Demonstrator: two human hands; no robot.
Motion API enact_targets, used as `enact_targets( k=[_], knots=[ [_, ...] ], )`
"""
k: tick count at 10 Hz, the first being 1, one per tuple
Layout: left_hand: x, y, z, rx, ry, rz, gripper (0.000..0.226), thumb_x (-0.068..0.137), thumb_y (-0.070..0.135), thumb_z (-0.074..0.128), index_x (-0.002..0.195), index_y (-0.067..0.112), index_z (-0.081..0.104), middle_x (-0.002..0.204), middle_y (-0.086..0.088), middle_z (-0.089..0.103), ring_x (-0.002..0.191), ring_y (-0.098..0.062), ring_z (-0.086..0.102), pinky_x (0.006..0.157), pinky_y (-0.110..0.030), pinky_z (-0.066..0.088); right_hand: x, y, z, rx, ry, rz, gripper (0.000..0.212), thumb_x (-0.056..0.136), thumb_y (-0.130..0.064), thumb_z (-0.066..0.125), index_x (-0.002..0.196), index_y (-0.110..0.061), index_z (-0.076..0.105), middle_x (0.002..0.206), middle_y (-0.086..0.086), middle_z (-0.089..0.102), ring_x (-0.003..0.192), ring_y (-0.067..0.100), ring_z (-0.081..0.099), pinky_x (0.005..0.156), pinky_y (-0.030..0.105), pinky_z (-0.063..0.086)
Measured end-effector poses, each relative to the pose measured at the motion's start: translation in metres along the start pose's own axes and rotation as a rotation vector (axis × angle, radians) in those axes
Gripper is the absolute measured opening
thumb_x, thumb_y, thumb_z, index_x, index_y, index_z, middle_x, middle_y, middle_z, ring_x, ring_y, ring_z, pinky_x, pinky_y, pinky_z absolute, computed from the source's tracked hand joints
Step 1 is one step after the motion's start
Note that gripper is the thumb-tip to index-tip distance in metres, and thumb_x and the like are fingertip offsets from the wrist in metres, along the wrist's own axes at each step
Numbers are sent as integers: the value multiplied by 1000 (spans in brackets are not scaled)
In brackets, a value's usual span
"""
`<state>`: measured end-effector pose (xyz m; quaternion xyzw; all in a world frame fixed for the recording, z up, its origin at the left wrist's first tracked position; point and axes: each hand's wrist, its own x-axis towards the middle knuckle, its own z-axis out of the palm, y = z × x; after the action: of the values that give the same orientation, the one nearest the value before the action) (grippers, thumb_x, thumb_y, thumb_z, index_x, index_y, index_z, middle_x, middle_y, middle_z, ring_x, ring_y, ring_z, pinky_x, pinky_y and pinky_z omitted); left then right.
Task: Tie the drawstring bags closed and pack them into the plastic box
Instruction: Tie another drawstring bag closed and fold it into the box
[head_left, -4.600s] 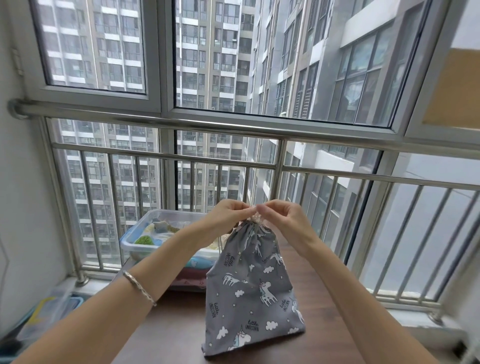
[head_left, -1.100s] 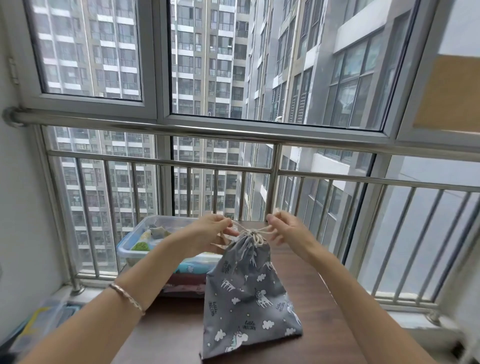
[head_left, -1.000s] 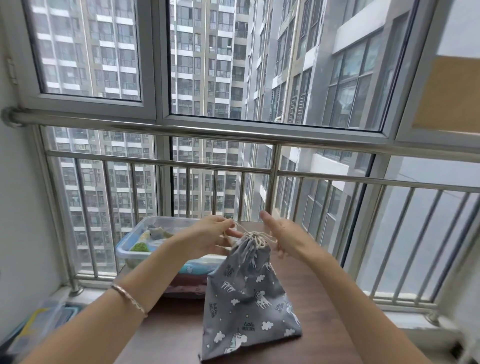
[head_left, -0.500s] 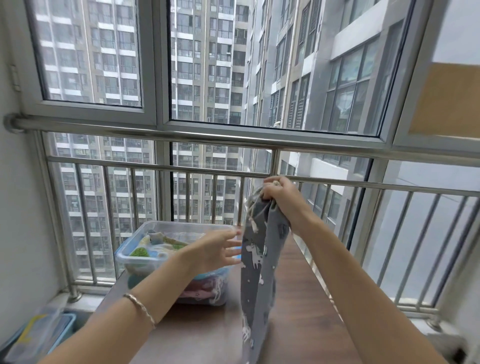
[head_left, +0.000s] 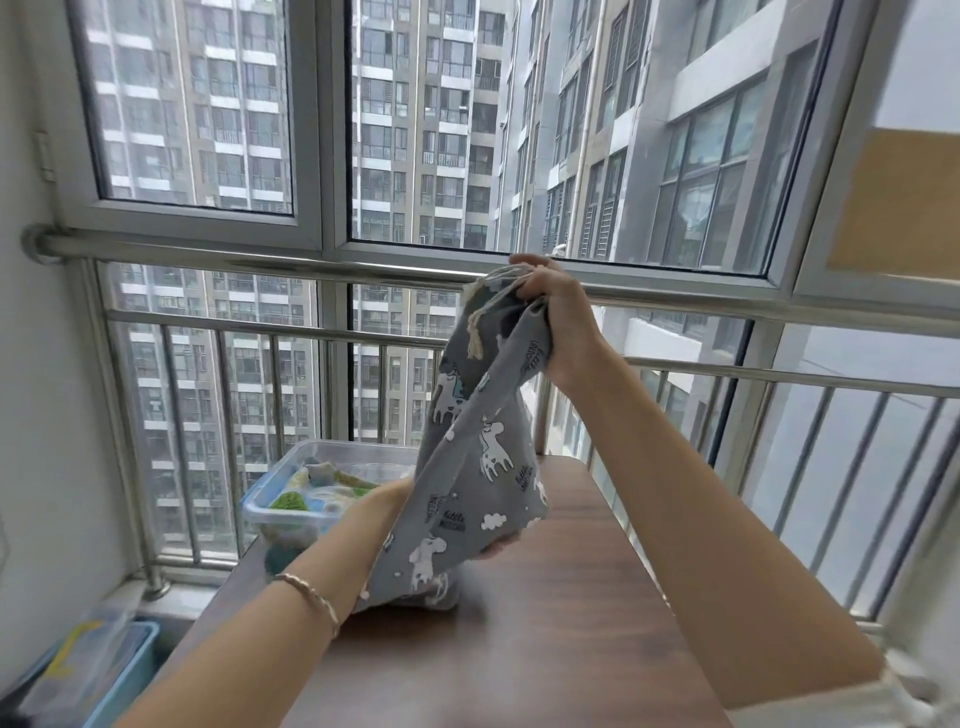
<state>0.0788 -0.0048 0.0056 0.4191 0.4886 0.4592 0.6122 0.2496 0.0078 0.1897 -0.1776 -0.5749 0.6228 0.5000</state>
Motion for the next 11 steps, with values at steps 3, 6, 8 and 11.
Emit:
enact_targets(
  k=[3, 6, 8, 11],
  knots=[
    [-61, 46, -41, -233, 22, 41, 49, 97, 41, 50, 110, -4, 66, 109, -26, 64, 91, -37, 68, 79, -44, 59, 14, 36, -41, 277, 126, -22, 41, 79, 5, 36, 115, -10, 47, 87, 9, 59, 70, 21, 57, 52, 28, 49],
    [-39, 41, -121, 576, 716, 224, 53, 72, 15, 82, 119, 16, 59, 110, -6, 63, 98, -21, 62, 86, -35, 52, 24, 113, -57, -235, 128, 267, 32, 90, 8, 41, 118, -7, 49, 115, 22, 56, 78, 23, 62, 59, 29, 55],
    [-12, 9, -142, 1136, 781, 203, 52, 67, 24, 84, 114, 27, 62, 129, -4, 48, 121, -28, 46, 107, -49, 39, 14, 179, -82, -913, -89, 357, 30, 83, 3, 53, 112, -5, 57, 99, 12, 64, 90, 27, 67, 77, 38, 59],
    [4, -3, -139, 1450, 796, 233, 57, 76, 18, 76, 129, 26, 55, 146, -5, 37, 134, -28, 33, 112, -44, 31, 21, 198, -59, -1375, -258, 69, 54, 89, -12, 54, 141, -17, 40, 136, 10, 47, 123, 25, 45, 106, 37, 38]
  ],
)
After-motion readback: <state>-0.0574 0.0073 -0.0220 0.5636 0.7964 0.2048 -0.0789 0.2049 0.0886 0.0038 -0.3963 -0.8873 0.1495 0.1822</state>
